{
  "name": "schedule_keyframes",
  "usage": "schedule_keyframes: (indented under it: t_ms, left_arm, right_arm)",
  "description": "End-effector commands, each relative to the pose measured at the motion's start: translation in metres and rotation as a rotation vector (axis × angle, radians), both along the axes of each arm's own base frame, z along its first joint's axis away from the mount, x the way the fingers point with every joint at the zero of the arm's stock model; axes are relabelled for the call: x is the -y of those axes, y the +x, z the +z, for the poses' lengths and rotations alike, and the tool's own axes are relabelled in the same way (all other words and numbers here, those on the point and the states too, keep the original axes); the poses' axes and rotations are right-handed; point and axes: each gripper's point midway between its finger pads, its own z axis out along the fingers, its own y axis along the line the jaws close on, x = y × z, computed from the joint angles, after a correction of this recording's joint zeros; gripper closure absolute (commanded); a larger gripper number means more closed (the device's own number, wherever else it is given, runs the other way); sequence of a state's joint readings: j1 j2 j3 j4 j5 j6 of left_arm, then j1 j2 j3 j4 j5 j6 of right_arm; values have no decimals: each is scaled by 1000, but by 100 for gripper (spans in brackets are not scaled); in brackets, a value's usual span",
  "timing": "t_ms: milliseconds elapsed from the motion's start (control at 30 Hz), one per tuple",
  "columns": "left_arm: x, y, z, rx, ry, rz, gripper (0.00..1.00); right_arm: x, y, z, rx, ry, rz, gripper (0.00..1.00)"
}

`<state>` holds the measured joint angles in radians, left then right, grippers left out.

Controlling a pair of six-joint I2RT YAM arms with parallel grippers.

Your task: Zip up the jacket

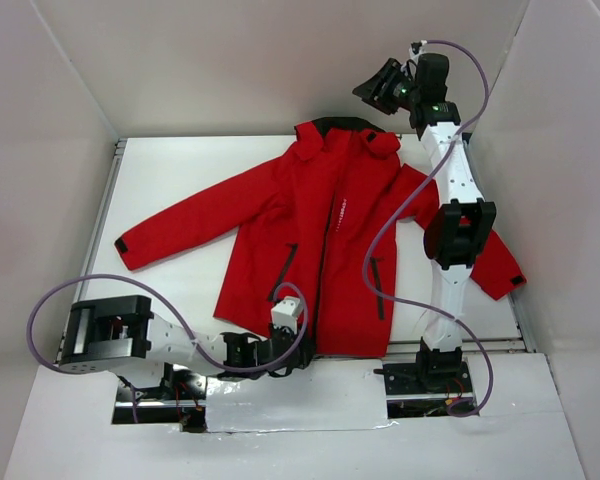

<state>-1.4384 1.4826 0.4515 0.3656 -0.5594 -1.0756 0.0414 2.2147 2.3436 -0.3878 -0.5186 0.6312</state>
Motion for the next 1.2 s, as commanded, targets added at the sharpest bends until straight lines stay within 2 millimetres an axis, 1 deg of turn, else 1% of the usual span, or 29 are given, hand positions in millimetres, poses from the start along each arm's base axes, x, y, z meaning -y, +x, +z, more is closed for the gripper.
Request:
schedule_keyframes:
  t_ms: [0,33,67,100,167,200,233,267,300,333,367,400,433,467,500,533,567,600,633,667,700,733,767,800,833,867,967,1000,1167]
  left_arm:
    - [-11,2,3,-18,38,55,39]
    - [-15,3,5,-18,36,74,28]
    - [-19,5,8,-25,25,104,11]
    - [-26,9,18,-12,21,138,1]
    - [-33,14,31,6,17,177,1]
    - [-46,16,36,16,50,201,1]
    - [-52,23,45,47,56,238,1]
    - [-53,29,60,58,37,271,0]
    - [-67,33,66,68,73,300,1]
    - [-73,40,73,73,82,330,1]
    - [-82,60,85,67,77,401,1]
    - [-93,69,88,52,99,427,1]
    - [-102,82,92,35,103,453,1]
    - [-120,107,101,12,100,512,1]
    - [-131,118,108,10,96,548,0]
    - [-153,138,121,24,105,617,1]
    - [-164,146,135,38,90,655,1]
    - [-174,152,144,42,87,683,1]
    - [-198,165,161,49,98,743,1]
    - [-209,168,169,48,101,766,1]
    - [-219,170,179,49,97,781,1]
    - [-241,177,196,71,109,829,1]
    - [-253,173,199,65,136,843,1]
    - [-265,170,209,88,140,880,1]
    - [-269,168,217,100,133,890,1]
    - [-268,167,225,114,118,880,1]
    - [-285,155,244,139,149,915,1]
    - [-294,145,247,136,189,924,1]
    - [-335,112,292,280,227,988,1]
  right_arm:
    - [5,4,44,139,-17,-36,47]
    - [9,3,50,151,-31,-58,41]
    - [11,1,53,152,-38,-68,39]
    - [13,-7,63,160,-50,-74,39]
    - [16,-18,69,150,-67,-93,39]
    - [20,-34,82,145,-80,-111,38]
    - [20,-41,67,94,-93,-118,37]
    - [18,-64,84,102,-110,-130,29]
    - [16,-77,86,100,-130,-133,8]
    - [16,-87,61,43,-175,-136,7]
    - [16,-99,56,29,-209,-157,0]
    - [11,-130,80,87,-229,-150,0]
    - [10,-143,46,12,-258,-147,0]
    - [12,-173,71,86,-249,-158,0]
    - [7,-190,67,89,-245,-142,0]
    - [6,-203,33,28,-260,-133,0]
    - [12,-228,50,82,-257,-168,0]
    - [14,-240,47,79,-269,-174,0]
    - [16,-251,33,46,-291,-179,0]
    - [26,-273,35,37,-300,-203,0]
    - [33,-283,33,28,-312,-224,0]
    - [35,-294,27,12,-322,-222,0]
    - [42,-317,29,13,-325,-224,0]
    - [45,-329,30,20,-330,-225,0]
    - [47,-340,24,10,-341,-235,0]
    - [56,-361,35,62,-326,-279,0]
    - [64,-401,40,114,-285,-281,0]
    - [66,-410,40,118,-282,-281,0]
    - [95,-450,30,105,-341,-346,0]
